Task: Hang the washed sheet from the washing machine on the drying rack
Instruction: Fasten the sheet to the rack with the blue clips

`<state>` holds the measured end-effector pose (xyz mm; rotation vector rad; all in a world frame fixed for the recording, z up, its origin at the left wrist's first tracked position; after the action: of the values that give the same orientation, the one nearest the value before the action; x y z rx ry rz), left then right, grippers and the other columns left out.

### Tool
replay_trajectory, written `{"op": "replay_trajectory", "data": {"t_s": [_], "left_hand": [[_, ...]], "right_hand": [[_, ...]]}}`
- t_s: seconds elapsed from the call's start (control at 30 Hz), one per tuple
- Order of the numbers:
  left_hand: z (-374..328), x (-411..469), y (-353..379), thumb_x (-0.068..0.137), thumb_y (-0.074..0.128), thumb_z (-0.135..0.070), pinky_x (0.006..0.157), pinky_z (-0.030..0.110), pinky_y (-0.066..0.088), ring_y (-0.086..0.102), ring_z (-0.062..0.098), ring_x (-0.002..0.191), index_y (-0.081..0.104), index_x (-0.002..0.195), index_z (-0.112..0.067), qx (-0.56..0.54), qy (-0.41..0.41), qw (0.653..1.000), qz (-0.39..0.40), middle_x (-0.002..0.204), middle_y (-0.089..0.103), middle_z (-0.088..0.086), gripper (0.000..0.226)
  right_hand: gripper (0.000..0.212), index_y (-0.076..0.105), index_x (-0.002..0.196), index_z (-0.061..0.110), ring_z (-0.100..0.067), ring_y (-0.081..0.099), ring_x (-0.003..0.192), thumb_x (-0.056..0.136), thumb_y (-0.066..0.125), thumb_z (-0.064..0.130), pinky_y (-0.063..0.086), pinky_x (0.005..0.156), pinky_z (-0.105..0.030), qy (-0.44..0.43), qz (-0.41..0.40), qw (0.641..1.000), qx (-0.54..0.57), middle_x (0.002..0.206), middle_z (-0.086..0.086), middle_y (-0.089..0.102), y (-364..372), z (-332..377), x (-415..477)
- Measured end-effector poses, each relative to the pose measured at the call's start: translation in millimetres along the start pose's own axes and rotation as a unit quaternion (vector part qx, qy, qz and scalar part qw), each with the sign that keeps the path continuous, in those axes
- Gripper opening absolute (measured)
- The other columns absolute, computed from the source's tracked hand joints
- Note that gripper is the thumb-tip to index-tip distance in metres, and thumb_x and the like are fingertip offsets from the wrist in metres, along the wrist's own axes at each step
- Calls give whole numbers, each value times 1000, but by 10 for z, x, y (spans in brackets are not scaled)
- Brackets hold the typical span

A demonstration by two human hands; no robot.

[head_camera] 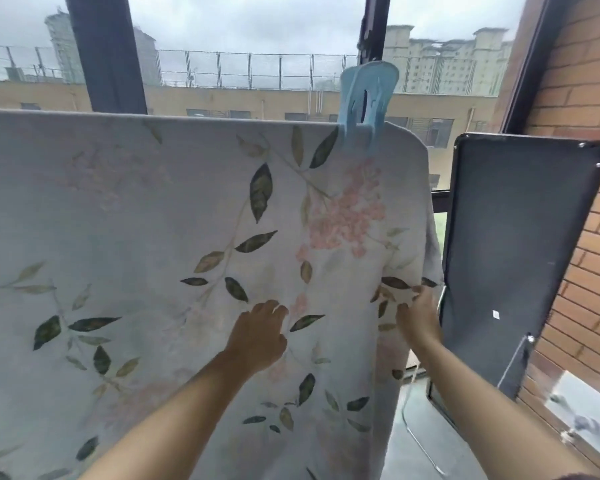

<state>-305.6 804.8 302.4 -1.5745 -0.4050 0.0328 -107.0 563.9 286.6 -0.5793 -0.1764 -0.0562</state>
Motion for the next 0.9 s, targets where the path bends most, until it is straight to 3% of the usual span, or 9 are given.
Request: {"op": "replay_trajectory", "data": {"t_s": [0.13, 0.23, 0.3, 0.4, 0.53, 0.6, 0.67, 0.8, 0.9], "left_hand": [[-592, 407, 437, 93, 45, -26, 102, 35, 38, 39, 18, 129, 35, 139, -20, -52, 12, 998, 46, 145, 36, -2, 48], [-890, 707, 676, 92, 45, -25, 103, 35, 40, 40, 17, 130, 34, 140, -20, -77, 5, 996, 51, 146, 35, -2, 50], [-967, 832, 708, 92, 46, -23, 98, 33, 44, 44, 17, 125, 37, 137, -20, -92, -13, 995, 28, 141, 40, -2, 47], [-960, 943, 703, 92, 46, -23, 85, 30, 49, 53, 17, 110, 43, 131, -19, -80, -46, 996, -13, 127, 49, -1, 39], [-971, 1061, 691, 91, 42, -20, 73, 31, 52, 60, 21, 92, 50, 118, -17, -52, -66, 996, -34, 108, 61, 2, 28], [-1011, 1094, 689, 90, 43, -19, 74, 33, 54, 62, 22, 92, 49, 120, -17, -46, -69, 996, -37, 107, 62, 3, 30], [-1015, 1114, 710, 90, 44, -20, 73, 33, 54, 62, 23, 90, 49, 119, -17, -41, -79, 995, -33, 106, 62, 4, 30], [-950, 1118, 829, 89, 45, -21, 72, 32, 53, 62, 23, 86, 48, 114, -17, -16, -94, 995, -2, 103, 61, 3, 25], [-947, 1108, 913, 89, 46, -19, 71, 32, 50, 58, 22, 83, 48, 112, -16, -17, -96, 995, 22, 102, 59, 2, 23]], "right_hand": [[65, 26, 143, 6, -38, 54, 113, 87, 59, 17, 48, 83, -38, 58, 137, 987, -67, 133, -18, 51, 197, -608, 357], [46, 46, 133, 7, -34, 58, 107, 91, 56, 24, 39, 70, -28, 6, 232, 966, -112, 123, -14, 60, 481, -754, 548], [25, 62, 107, 10, -30, 61, 92, 94, 47, 26, 41, 66, -30, -50, 236, 949, -201, 101, -11, 65, 513, -761, 663], [23, 65, 98, 17, -30, 59, 89, 94, 44, 25, 43, 68, -31, -55, 156, 941, -296, 96, -9, 63, 173, -808, 983], [19, 65, 92, 12, -35, 59, 90, 89, 46, 11, 41, 67, -31, -45, 46, 972, -225, 88, -12, 58, -211, -645, 1461], [18, 61, 90, 9, -34, 59, 87, 88, 43, 8, 42, 64, -33, -59, 88, 976, -193, 87, -10, 59, -27, -519, 1540], [16, 58, 91, 8, -31, 59, 82, 86, 42, 6, 45, 66, -36, -58, 187, 968, -157, 87, -12, 61, 312, -572, 1416], [20, 59, 80, 13, -28, 58, 57, 81, 42, 2, 51, 50, -34, 11, 315, 941, -121, 68, -10, 61, 782, -1068, 1110], [20, 63, 69, 11, -30, 60, 72, 79, 50, -2, 47, 62, -32, -16, 288, 946, -147, 77, -16, 66, 813, -1049, 1155]]}}
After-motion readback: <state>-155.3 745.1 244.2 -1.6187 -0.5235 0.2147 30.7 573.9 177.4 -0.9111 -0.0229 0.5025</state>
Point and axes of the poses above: each hand's wrist, its own x-axis towards the middle knuckle, its own y-axis out of the palm, z = x × y, the point moved 9 cm from there along x, towards the middle knuckle
